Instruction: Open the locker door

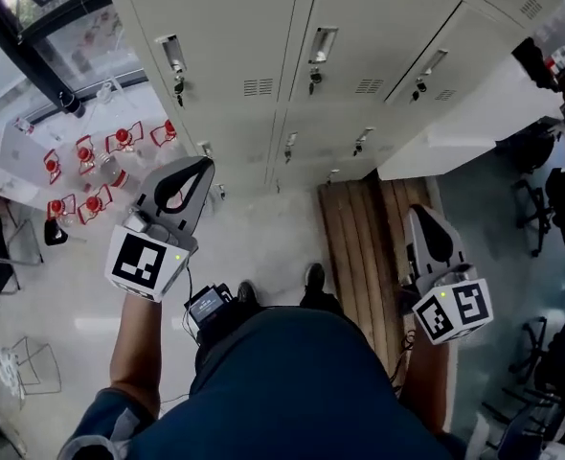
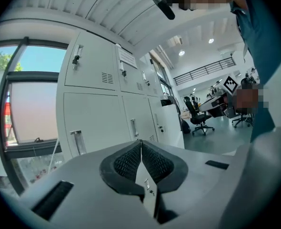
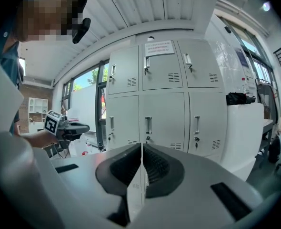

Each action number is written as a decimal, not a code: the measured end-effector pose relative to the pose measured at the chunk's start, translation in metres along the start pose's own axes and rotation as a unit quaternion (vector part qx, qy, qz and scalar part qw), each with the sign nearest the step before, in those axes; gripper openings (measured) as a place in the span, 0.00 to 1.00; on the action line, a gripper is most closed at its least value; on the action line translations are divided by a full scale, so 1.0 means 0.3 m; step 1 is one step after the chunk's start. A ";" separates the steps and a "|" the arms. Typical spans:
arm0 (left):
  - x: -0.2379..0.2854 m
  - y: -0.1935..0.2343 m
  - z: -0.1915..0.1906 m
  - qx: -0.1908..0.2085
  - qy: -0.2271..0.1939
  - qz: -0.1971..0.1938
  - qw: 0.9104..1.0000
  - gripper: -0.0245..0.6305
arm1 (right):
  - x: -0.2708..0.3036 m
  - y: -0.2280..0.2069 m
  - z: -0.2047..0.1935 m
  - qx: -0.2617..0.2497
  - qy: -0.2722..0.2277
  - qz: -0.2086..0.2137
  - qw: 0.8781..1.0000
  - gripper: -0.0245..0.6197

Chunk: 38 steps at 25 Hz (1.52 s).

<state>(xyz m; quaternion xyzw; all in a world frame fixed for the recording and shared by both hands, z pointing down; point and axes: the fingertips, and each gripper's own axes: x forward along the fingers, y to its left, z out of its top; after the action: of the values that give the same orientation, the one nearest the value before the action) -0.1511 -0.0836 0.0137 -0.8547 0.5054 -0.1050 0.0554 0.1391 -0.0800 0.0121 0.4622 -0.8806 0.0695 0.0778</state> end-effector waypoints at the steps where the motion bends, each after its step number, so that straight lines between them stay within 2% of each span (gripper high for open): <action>1: -0.005 0.003 0.003 0.000 -0.001 0.010 1.000 0.07 | 0.017 -0.012 0.002 -0.002 0.000 0.009 1.000 0.10; 10: -0.027 -0.008 -0.022 -0.004 0.019 0.081 0.997 0.07 | 0.183 -0.078 0.011 -0.027 0.009 0.092 0.995 0.10; 20: -0.027 -0.013 -0.066 -0.020 0.038 0.124 0.991 0.07 | 0.346 -0.076 -0.043 -0.042 0.032 0.152 0.987 0.10; 30: 0.021 0.021 -0.156 -0.035 0.066 0.143 0.987 0.07 | 0.552 -0.059 -0.158 -0.047 0.065 0.189 0.979 0.10; 38: 0.116 0.038 -0.313 -0.049 0.100 0.122 0.986 0.07 | 0.721 -0.067 -0.347 -0.054 0.093 0.198 0.974 0.10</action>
<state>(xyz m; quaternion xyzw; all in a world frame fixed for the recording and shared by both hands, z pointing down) -0.1668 -0.1186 0.1070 -0.7738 0.6130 -0.1577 -0.0252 0.0420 -0.2450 0.1585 0.2653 -0.9460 0.0785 0.1687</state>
